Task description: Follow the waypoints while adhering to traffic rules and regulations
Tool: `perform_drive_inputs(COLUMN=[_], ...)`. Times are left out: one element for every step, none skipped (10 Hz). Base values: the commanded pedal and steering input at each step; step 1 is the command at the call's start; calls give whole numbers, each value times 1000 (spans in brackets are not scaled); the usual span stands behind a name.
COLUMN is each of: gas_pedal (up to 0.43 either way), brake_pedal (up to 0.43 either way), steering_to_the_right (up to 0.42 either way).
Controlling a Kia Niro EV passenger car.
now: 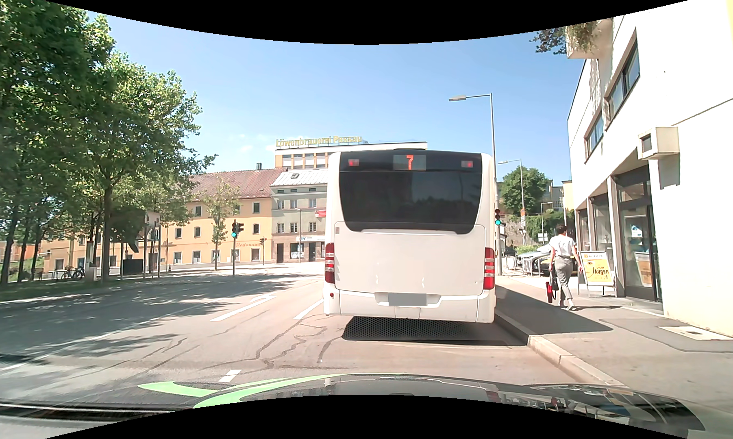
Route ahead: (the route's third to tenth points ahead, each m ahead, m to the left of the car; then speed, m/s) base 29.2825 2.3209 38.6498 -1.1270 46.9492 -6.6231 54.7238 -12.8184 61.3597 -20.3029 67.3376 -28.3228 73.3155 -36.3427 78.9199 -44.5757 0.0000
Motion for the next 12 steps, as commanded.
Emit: perform_drive_inputs(gas_pedal=[0,0,0,0,0,0,87,138,209,248,268,268], brake_pedal=[287,256,122,0,0,0,0,0,0,0,0,0], steering_to_the_right=[25,26,25,22,20,16,13,13,13,12,13,13])
